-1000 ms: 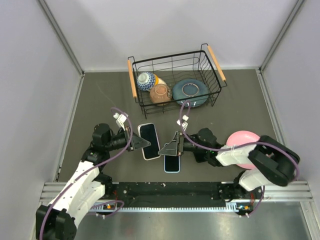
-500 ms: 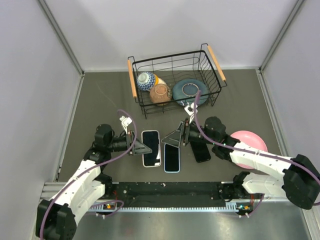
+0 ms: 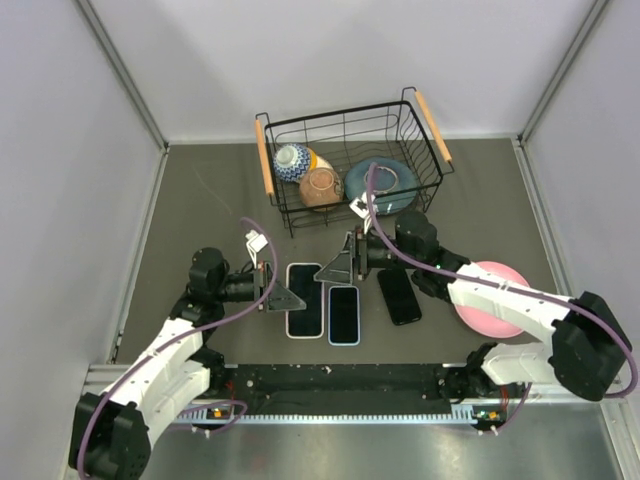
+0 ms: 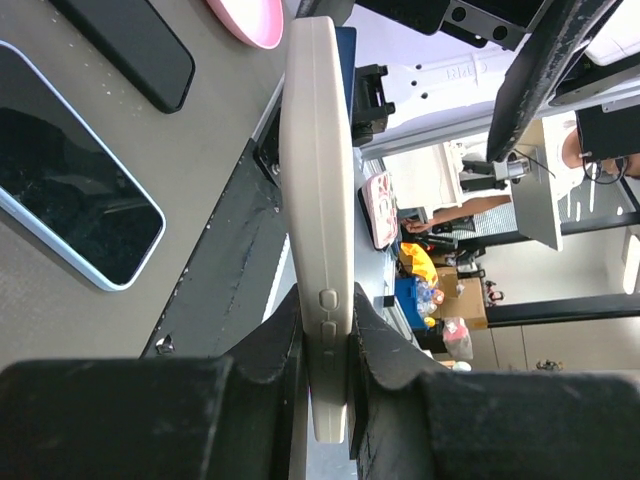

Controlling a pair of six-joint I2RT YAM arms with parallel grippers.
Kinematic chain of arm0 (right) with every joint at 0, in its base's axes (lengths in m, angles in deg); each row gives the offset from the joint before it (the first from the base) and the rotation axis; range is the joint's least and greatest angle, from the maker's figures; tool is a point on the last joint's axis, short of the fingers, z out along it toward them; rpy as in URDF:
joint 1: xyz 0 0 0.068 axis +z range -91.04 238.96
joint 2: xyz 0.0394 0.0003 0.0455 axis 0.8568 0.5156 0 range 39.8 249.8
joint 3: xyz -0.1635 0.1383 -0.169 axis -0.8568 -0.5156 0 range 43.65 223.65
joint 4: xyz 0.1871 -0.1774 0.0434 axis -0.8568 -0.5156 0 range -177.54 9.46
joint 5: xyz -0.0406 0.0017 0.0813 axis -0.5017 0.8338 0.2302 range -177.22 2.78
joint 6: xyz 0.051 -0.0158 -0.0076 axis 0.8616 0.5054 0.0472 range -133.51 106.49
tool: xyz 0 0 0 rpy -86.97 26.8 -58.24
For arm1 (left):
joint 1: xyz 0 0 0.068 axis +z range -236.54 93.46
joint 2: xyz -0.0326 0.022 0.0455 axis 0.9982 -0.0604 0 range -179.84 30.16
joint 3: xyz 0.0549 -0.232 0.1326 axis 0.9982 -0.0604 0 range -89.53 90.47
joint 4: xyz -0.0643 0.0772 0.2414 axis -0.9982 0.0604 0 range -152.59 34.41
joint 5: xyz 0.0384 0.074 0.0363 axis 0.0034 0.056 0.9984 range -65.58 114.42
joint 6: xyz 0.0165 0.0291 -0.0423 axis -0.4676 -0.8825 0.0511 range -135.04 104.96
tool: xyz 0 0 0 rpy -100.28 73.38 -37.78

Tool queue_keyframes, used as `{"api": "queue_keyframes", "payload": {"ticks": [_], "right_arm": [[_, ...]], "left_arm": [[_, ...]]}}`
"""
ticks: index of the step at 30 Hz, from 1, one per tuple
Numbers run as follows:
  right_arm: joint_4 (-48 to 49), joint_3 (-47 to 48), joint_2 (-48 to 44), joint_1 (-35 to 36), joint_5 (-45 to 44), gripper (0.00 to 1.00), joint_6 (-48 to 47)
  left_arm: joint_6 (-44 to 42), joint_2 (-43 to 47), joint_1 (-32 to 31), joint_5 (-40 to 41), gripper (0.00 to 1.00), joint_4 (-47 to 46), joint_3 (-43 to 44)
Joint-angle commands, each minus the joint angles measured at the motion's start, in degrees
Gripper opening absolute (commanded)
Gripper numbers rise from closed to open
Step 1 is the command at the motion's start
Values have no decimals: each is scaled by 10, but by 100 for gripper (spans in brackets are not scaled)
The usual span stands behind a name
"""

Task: Put the phone into the phone case

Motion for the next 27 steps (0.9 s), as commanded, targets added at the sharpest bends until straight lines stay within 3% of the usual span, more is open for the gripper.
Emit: {"api": "queue_keyframes", "payload": {"ticks": [1,10,13,16,17,21,24,27], "right_arm": [[18,45,22,-5,28,68,-3],[57,59,54,-7,69,60,11],[79,59,58,-8,84,52,25],[94,56,57,-9,86,36,39],[107,56,57,-9,91,25,43],[100,66,59,-9,92,0,47],[28,85,58,-9,66,0,41],[15,86,53,-9,37,0,60]], "left_arm": [[4,3,-5,-40,0,-48,15],[-25,-1,-5,-44,0,-14,30],[-25,-5,-5,-44,0,-13,29],[-35,-12,-5,-31,0,10,32],[-42,-16,-5,-22,0,25,37],[-100,-45,-5,14,0,128,61],[-152,-66,-5,63,0,194,89],[-187,-85,-4,101,0,262,113]]}}
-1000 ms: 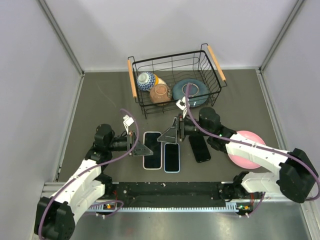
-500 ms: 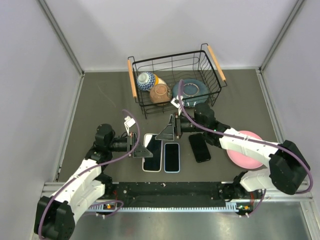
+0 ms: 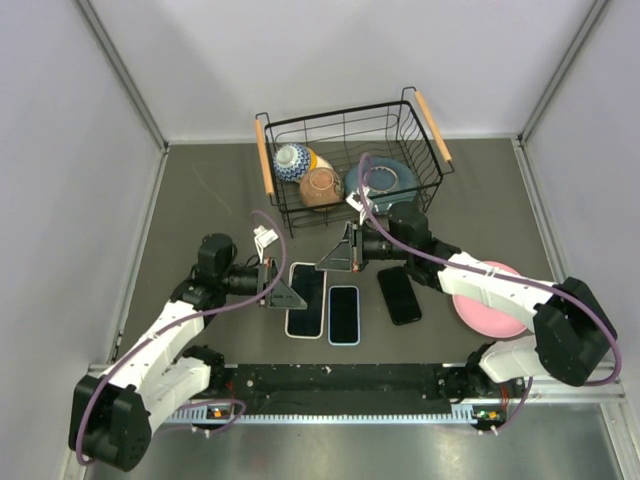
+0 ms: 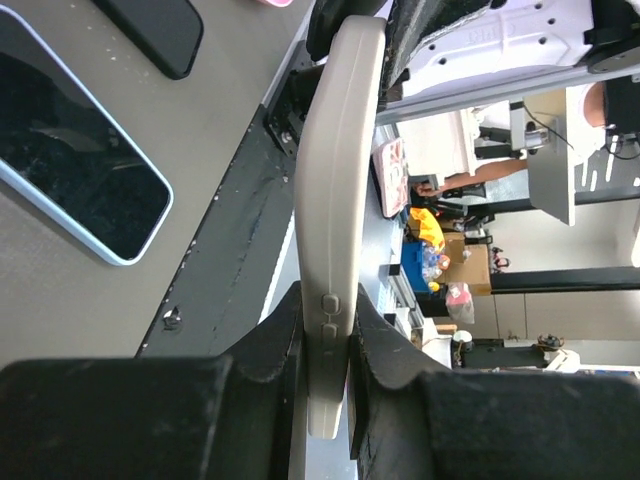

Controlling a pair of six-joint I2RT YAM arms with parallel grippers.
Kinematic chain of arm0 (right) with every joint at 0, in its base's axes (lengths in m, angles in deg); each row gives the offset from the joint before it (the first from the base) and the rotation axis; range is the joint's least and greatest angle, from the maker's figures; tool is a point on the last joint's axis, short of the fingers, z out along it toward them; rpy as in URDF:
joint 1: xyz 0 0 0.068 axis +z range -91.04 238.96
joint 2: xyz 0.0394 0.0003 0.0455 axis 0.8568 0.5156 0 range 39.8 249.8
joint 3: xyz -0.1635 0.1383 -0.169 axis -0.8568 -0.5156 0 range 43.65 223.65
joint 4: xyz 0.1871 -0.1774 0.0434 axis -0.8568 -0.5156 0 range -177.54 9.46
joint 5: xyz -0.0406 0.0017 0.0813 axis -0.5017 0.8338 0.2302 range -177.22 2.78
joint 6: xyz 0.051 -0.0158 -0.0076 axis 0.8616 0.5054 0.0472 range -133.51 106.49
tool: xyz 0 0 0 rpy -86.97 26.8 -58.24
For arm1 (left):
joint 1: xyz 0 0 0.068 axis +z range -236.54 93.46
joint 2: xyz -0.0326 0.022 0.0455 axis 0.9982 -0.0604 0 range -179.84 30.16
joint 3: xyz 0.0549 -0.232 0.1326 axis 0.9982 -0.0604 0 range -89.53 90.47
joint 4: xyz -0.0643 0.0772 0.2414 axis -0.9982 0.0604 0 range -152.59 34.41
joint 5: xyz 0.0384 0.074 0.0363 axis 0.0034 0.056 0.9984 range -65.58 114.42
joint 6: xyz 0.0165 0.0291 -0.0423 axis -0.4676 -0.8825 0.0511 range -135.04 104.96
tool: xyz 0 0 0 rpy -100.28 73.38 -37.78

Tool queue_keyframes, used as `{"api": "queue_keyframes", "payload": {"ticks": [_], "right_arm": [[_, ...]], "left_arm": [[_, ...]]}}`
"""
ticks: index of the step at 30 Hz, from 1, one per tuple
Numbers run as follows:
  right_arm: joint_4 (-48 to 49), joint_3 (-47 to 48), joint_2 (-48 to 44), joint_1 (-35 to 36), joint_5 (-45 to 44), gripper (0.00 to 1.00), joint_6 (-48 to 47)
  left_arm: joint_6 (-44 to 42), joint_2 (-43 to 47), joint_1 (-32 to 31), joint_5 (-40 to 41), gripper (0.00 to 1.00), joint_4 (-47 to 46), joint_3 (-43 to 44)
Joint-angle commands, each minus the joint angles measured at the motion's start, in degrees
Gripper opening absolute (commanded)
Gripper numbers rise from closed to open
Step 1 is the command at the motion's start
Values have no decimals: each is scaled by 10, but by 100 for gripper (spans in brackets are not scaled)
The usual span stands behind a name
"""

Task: Put the phone into the phone case

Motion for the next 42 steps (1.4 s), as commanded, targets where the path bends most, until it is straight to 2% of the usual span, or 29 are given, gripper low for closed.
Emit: {"api": "queue_keyframes", "payload": {"ticks": [1,6,9,10,13,16,21,26,29,30,32,33,35,37,38,40,41,42], "right_arm": [[18,48,-12,16,0,0,47],[38,38,-12,17,-32,0,102],[88,10,-17,17,-22,12,123],[113,0,-23,17,-15,26,124],[154,-45,-51,17,-25,51,113],[161,-80,-69,17,-31,62,107],[194,-112,-68,18,-15,67,120],[242,-118,-42,41,-1,63,138],[247,-124,-39,48,-3,55,143],[262,-131,-45,48,-10,43,150],[266,-146,-56,48,-32,26,154],[254,-148,-66,49,-44,12,153],[238,-147,-72,49,-54,0,146],[207,-140,-78,49,-58,0,132],[193,-137,-79,48,-59,0,126],[181,-139,-82,49,-71,0,124],[182,-142,-82,48,-75,0,125],[182,-143,-82,48,-84,0,129]], "left_arm": [[-66,-30,-2,122,0,110,41],[-55,-26,-2,138,0,107,47],[-14,-8,-2,110,0,55,36],[0,0,-2,99,0,37,29],[32,34,-2,108,0,14,32],[50,52,-2,112,0,3,36],[79,64,-2,111,0,-52,32],[117,66,-2,113,0,-100,11],[120,65,-2,119,0,-105,3],[117,64,-2,127,0,-99,3],[76,55,-2,155,0,-24,13],[60,49,-2,177,0,8,24],[44,40,-2,182,0,23,21],[52,39,-2,192,0,23,13],[52,44,-2,191,6,23,12],[50,52,-2,200,26,31,11],[43,63,-2,209,39,61,14],[20,70,-2,223,56,82,26]]}}
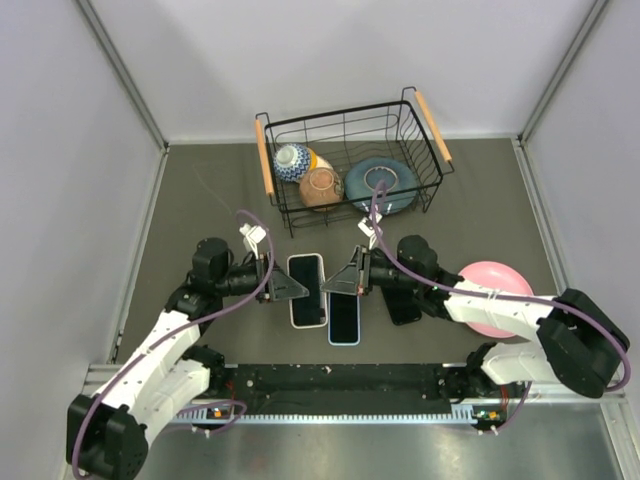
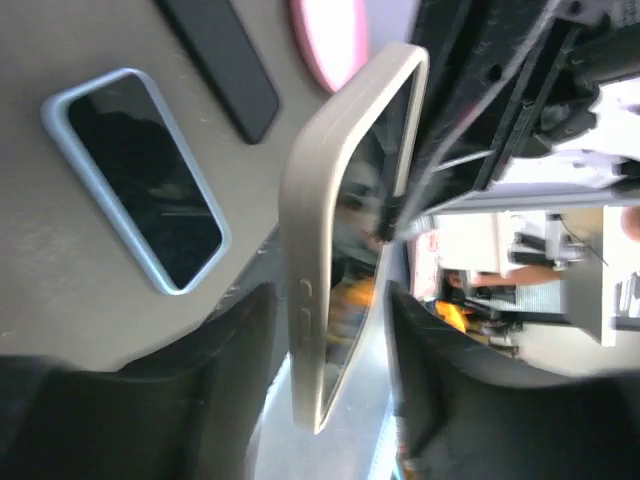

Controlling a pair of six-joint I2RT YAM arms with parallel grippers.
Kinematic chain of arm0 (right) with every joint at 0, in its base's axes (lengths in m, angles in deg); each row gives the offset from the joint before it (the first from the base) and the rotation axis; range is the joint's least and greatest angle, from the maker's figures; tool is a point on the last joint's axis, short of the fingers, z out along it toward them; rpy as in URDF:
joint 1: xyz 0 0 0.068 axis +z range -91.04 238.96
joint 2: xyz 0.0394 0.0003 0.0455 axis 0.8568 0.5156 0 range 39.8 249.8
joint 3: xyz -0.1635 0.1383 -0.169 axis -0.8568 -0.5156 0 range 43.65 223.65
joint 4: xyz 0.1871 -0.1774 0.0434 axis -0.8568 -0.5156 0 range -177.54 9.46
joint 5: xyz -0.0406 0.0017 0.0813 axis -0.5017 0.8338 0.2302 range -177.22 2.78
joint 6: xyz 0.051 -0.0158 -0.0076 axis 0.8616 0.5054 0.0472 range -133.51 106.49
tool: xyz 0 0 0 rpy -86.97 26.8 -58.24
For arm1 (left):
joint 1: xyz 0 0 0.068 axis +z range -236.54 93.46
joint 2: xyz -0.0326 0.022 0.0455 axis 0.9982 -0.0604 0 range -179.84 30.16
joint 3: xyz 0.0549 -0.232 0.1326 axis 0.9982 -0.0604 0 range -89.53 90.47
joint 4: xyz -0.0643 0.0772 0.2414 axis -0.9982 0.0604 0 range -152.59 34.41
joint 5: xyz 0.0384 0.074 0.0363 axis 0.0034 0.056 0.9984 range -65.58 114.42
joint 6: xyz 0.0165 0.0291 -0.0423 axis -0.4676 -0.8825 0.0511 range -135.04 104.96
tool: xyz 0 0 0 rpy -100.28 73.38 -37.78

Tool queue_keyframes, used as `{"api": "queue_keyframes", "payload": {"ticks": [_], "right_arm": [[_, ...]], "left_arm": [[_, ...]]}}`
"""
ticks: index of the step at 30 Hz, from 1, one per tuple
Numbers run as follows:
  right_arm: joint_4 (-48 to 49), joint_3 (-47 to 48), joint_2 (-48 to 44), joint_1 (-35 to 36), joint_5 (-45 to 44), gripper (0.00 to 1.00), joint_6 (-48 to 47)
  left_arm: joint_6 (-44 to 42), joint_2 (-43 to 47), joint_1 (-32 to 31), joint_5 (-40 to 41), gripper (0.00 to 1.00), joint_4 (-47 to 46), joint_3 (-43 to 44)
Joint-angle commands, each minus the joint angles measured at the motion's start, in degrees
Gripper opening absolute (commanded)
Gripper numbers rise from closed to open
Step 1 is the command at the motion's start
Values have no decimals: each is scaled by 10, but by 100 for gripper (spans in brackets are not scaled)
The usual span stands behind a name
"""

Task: Put the phone into the phone case

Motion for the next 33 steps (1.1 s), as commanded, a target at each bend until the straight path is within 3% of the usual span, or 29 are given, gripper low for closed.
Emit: {"api": "queue_keyframes", "payload": {"ticks": [1,5,6,10,15,21,27,33], "right_arm": [[27,14,-35,7,-7,0,-7],[-11,24,-31,8,-19,0,-18],[-26,29,-31,8,-35,0,-26],[-66,34,-20,20,-89,0,-19],[-55,36,51,59,-163,0,13],[-58,87,167,80,-157,0,34],[-68,80,188,104,-211,0,58],[-68,74,215,104,-234,11,68]], "left_arm": [[-57,29,9,121,76,89,29],[-129,39,9,227,89,230,108],[-150,39,9,243,99,273,121],[-175,53,9,346,99,330,165],[-200,91,9,434,99,322,158],[-227,112,9,430,99,309,130],[-232,130,9,414,99,298,126],[-235,124,9,402,99,295,126]]}}
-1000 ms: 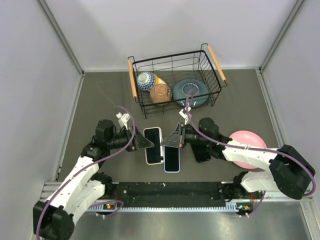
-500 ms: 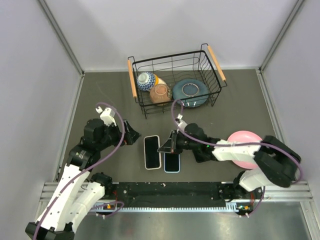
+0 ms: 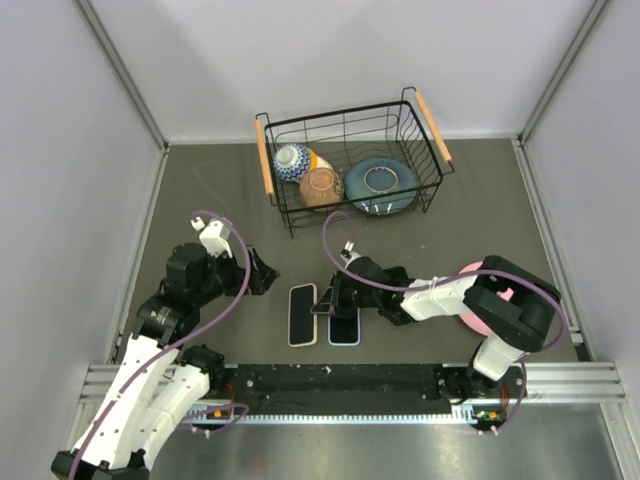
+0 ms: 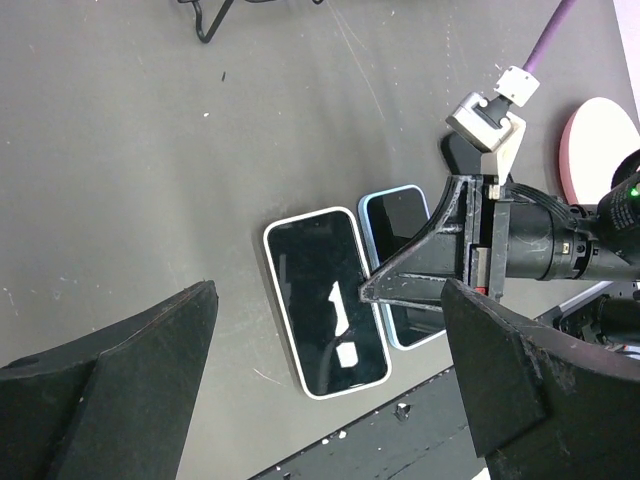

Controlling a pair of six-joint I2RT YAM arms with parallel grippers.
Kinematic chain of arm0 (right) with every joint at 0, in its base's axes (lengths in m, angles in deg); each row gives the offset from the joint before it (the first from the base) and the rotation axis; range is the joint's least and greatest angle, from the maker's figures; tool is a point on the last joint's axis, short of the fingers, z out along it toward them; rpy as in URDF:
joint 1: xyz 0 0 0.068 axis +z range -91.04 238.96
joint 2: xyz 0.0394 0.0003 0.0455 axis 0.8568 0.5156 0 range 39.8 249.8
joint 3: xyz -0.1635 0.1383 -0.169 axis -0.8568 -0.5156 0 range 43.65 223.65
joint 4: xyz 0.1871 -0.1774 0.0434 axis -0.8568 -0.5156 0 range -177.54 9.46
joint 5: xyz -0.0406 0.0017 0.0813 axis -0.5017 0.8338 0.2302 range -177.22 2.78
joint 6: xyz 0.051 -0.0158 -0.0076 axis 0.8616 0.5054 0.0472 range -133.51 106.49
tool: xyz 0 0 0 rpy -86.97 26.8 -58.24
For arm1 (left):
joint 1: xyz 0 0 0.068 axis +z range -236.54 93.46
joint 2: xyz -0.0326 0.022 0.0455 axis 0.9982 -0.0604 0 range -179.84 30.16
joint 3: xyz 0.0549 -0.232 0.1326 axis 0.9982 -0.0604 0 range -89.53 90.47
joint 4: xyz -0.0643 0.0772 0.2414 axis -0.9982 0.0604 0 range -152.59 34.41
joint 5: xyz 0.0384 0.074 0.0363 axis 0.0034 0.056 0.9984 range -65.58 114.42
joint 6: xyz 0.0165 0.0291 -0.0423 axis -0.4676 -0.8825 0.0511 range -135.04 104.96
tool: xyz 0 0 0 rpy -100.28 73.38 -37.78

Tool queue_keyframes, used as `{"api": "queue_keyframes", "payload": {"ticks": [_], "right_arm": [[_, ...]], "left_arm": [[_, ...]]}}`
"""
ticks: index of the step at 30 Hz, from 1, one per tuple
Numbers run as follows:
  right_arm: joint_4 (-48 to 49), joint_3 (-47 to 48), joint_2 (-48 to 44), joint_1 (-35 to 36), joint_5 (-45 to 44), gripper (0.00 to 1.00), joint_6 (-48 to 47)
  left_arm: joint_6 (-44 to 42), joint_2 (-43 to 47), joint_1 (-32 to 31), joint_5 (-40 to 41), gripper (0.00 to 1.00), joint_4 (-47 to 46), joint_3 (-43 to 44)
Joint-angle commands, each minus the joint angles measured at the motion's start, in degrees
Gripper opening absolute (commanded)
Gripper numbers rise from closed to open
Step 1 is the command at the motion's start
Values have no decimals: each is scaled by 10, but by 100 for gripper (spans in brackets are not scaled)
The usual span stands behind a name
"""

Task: Put the phone into the phone case

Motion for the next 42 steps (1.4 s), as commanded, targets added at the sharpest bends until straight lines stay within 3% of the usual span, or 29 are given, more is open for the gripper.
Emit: {"api": "queue_keyframes", "payload": {"ticks": [1,5,9,17,20,21,23,25,35,42], "right_arm": [[18,26,6,5,-32,13,7],[-34,49,-8,5,-45,19,-15],[-117,78,-35,5,-68,43,-36],[-273,105,-157,5,-157,55,-144],[-317,104,-223,5,-184,69,-185],[-324,101,-242,5,-191,78,-193],[-347,93,-297,6,-214,84,-214],[-367,86,-354,6,-232,99,-232],[-404,37,-601,6,-286,99,-271],[-439,41,-692,6,-290,99,-303]], "left_arm": [[-13,-1,1,-12,99,-18,-3],[-13,1,1,-11,99,-19,-3],[-12,5,1,-4,99,-19,-4],[-19,25,1,-39,99,-26,-4],[-23,48,1,-63,99,-41,-7],[-25,55,1,-71,99,-45,-10],[-22,78,1,-88,99,-59,-14],[-16,95,1,-104,99,-76,-26],[14,172,1,-137,99,-120,-41],[58,182,1,-148,99,-146,-37]]}}
